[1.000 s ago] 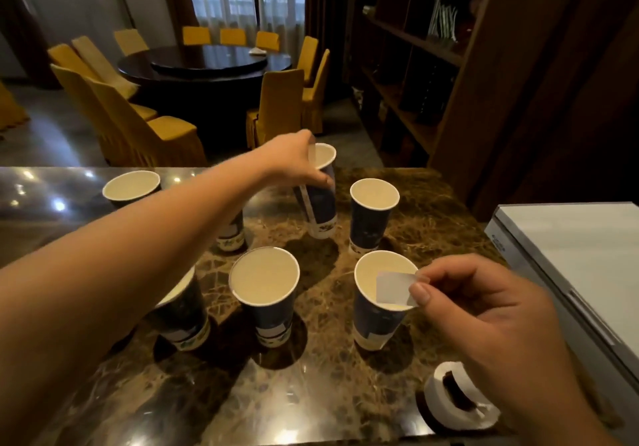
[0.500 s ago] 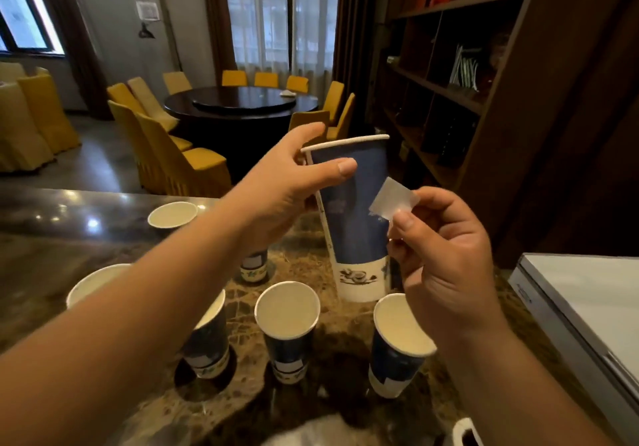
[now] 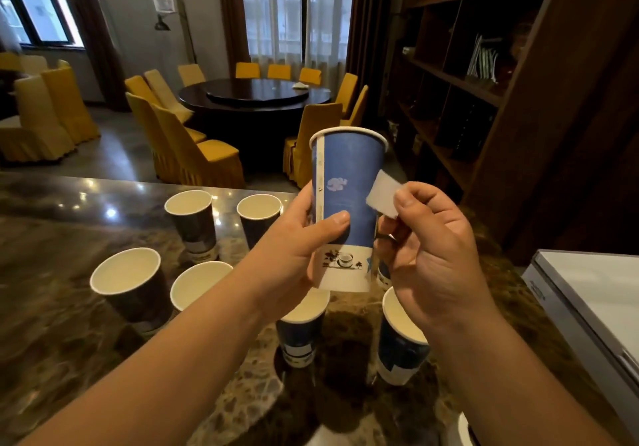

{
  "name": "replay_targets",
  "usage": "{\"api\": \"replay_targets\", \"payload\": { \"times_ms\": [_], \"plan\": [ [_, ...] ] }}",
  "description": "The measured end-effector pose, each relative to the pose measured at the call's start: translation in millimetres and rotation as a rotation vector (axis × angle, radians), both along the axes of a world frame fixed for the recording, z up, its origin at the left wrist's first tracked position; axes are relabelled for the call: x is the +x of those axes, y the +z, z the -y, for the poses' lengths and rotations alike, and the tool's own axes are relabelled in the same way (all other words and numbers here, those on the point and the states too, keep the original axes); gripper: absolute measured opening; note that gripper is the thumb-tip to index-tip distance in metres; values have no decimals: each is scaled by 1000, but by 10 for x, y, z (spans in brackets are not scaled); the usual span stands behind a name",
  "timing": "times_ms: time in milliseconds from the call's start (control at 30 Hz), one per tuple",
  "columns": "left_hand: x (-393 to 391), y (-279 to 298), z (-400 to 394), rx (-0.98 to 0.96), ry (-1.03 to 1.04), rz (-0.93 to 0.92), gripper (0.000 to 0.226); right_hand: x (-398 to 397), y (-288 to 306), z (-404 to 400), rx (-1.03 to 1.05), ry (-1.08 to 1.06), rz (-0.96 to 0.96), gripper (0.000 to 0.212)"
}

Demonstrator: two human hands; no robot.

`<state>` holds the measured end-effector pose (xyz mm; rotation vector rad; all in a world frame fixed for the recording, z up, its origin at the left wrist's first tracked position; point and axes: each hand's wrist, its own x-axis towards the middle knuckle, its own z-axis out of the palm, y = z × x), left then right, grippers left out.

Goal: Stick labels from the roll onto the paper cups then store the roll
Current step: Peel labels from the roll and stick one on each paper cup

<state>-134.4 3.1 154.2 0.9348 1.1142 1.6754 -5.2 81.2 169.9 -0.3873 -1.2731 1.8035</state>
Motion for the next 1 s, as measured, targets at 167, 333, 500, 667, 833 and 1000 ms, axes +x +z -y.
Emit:
{"api": "replay_targets", "payload": {
  "times_ms": [167,333,500,667,833,1000],
  "plan": [
    [65,-55,10,-105,76,-36,44,8,-99,28,177,-79,196,5],
    [82,-52,1,-138,66,-10,61,-16,-122,11,200,-89,237,7],
    [57,-102,-39,-90,148,-147,70,-43,-158,-15,328,-169,305,11],
    [-7,-142,-33,-50,145,-173,72,-40,-132,-149,438,-213,499,29],
    [-50,-95,-20,-46,71,-193,68,22,-49,-269,369,3,546,56],
    [-131,-55,-81,-64,64,-196,72,39,31,-294,409,114,477,51]
  ]
}}
